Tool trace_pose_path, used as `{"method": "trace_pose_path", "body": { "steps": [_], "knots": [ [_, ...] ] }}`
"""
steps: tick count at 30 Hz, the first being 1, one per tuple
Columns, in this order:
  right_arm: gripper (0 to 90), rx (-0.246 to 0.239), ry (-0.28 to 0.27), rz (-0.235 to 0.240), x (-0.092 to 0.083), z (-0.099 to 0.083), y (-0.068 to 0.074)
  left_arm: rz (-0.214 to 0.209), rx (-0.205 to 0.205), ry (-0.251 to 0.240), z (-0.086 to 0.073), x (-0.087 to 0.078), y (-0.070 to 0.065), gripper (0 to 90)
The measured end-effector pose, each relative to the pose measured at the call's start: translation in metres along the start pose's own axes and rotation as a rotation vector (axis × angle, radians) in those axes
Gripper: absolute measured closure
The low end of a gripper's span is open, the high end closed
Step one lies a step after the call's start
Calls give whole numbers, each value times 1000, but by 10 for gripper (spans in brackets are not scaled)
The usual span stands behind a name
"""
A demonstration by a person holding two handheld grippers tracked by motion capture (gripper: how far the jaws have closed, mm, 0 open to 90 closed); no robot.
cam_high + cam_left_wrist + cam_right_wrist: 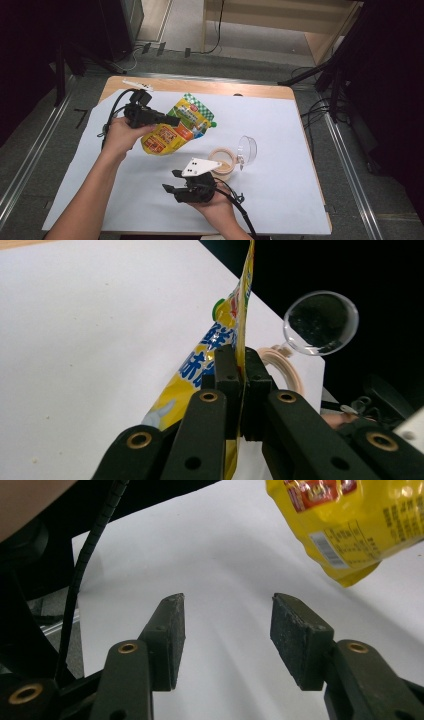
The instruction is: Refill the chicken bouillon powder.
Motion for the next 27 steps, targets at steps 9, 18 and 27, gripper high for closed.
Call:
{"method": "trace_pose_path", "body": {
  "steps": [9,18,27],
  "knots": [
    [494,9,-4,-9,-3,0,-3,24,-14,12,-7,2,16,897],
    [500,24,-10,-9,-7,3,-4,34,3,-9,-15,-10,17,890],
    [501,31,-16,-13,-12,6,-5,38,4,-22,-28,-27,16,875]
  ]
}}
Point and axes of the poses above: each handheld gripper's, and its own axes: x roughly forward along the jaws, z roughly out of its top, y roughly to its left, the point moved 8 cm from there along x, roughly forward along the jaws, and after that the axes turned 7 degrees about -z, right-handed, at the moved point
